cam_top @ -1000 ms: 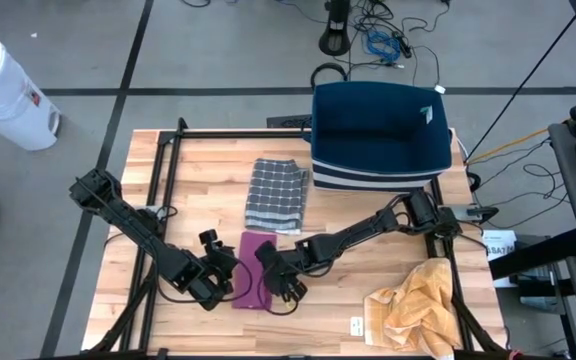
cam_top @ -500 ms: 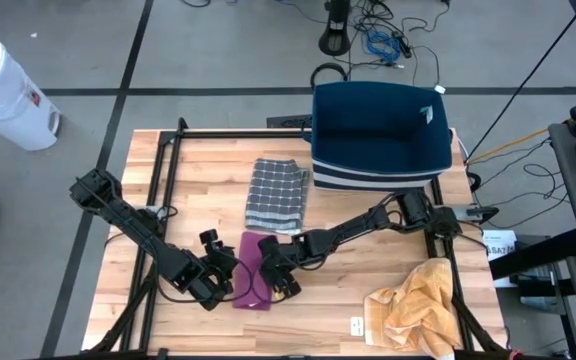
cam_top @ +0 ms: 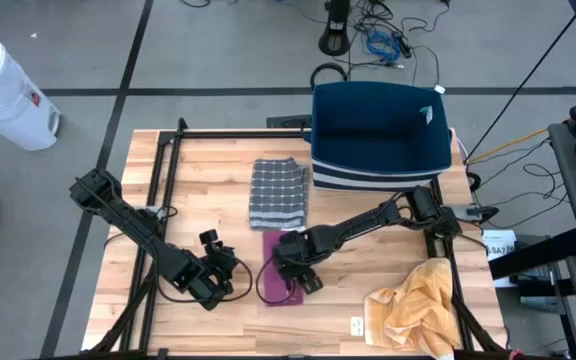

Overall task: Fold towel
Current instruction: Fold the pink towel

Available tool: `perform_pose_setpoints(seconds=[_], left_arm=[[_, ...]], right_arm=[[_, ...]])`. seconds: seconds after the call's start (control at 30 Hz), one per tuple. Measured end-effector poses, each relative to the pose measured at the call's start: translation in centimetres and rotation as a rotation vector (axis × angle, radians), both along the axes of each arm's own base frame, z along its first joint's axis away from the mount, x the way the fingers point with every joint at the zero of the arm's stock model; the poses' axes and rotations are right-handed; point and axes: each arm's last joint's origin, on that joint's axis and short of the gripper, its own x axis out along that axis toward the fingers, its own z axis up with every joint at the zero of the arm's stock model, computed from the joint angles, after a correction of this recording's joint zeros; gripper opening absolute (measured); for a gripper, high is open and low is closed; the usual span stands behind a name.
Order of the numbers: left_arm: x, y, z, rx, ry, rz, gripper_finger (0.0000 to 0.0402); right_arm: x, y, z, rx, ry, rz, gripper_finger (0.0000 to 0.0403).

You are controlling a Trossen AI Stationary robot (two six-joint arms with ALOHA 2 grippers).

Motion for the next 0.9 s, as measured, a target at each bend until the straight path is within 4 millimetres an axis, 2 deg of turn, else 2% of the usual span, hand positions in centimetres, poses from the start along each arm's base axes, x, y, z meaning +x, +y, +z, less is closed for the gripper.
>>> perform_pose_setpoints(seconds=[0.2,0.47,0.73,0.9], left_arm=[[0.0,0.0,0.0,0.008,0.005,-0.010,0.0202],[0.0,0.0,0.0,0.017,0.000,-0.011,0.0202],[0.0,0.0,0.0,0.023,0.000,-0.013,0.0202],[0.0,0.0,0.0,0.025,0.001,-0.017,0.0202]], right_arm=[[-1.7,0.0,1.1,-0.037,0.126,-0.011,0.0196],[-1.8,0.7,2.2,-0.093,0.059,-0.019,0.0196],[-2.0,1.0,5.3,-0.214,-0.087,0.009,0.0196],[-0.7,2.1,7.3,-0.133,-0.303,0.066,0.0196]])
